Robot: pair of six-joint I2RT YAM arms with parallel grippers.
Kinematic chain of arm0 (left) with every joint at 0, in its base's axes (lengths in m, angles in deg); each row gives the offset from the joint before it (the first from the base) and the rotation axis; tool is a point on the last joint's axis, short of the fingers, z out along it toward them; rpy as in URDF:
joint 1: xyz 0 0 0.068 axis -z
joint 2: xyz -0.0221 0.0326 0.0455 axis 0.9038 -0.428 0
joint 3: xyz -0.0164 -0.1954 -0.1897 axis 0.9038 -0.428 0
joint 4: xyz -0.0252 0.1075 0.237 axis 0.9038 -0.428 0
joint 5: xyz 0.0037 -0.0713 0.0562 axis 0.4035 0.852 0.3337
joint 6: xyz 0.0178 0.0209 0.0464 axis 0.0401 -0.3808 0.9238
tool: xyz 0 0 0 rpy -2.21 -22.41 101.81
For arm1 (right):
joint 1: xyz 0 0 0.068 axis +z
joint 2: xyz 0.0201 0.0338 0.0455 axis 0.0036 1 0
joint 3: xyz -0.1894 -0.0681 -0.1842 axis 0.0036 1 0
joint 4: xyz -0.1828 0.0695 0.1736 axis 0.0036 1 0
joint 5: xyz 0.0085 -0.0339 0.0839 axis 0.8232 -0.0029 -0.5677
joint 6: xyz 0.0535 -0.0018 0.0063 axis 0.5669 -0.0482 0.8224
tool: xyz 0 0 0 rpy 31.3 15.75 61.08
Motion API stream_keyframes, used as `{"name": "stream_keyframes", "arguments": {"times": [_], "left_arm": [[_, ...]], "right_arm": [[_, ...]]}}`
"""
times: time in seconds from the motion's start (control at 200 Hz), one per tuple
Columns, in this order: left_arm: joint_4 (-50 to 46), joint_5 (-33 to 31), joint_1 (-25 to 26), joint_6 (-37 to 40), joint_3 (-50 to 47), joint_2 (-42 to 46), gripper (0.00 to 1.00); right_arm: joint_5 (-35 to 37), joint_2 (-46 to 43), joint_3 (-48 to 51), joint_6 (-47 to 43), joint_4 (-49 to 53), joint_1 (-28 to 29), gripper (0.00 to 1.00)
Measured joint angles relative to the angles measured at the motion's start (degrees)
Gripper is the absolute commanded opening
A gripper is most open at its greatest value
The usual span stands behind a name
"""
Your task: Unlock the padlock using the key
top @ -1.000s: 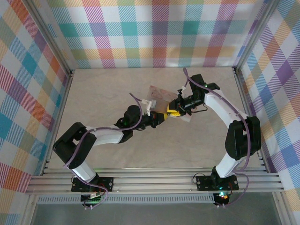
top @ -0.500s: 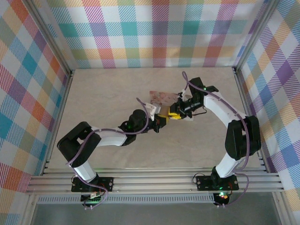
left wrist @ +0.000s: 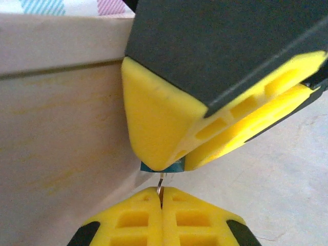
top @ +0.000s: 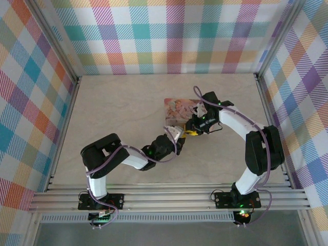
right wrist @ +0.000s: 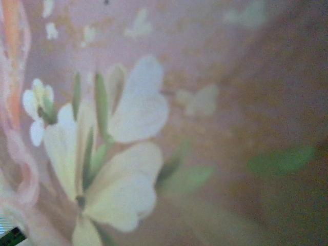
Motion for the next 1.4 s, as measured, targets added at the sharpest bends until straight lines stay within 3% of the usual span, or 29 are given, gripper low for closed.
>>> {"name": "stream_keyframes", "arguments": {"times": [0.48,0.59,0.655,0.735,0.98,1.165,1.4], "left_arm": [[10.2,-9.4,3.0,7.4,0.6,-8.9,0.00],[11.3,-10.1,3.0,7.8,0.8,-10.1,0.00],[11.9,-10.2,3.0,8.5,1.2,-10.9,0.00],[11.8,-10.1,3.8,8.9,1.2,-12.6,0.00],[13.1,-11.6,4.6,9.1,3.0,-16.4,0.00],[13.8,-11.9,4.7,9.1,3.6,-17.8,0.00],[13.7,-7.2,4.4,7.7,3.0,-17.7,0.00]], "right_arm": [[2.5,1.2,3.5,-3.8,-6.1,0.5,0.16],[2.6,1.4,4.4,-4.3,-8.0,0.5,0.29],[2.4,1.4,5.0,-4.5,-9.5,0.5,0.38],[1.5,2.5,5.9,-3.4,-10.8,0.5,0.42],[1.7,3.1,7.5,-3.4,-13.5,0.4,0.47],[2.4,0.7,10.2,-0.5,-15.6,0.4,0.57],[2.6,-6.9,16.2,7.1,-16.1,1.1,0.59]]}}
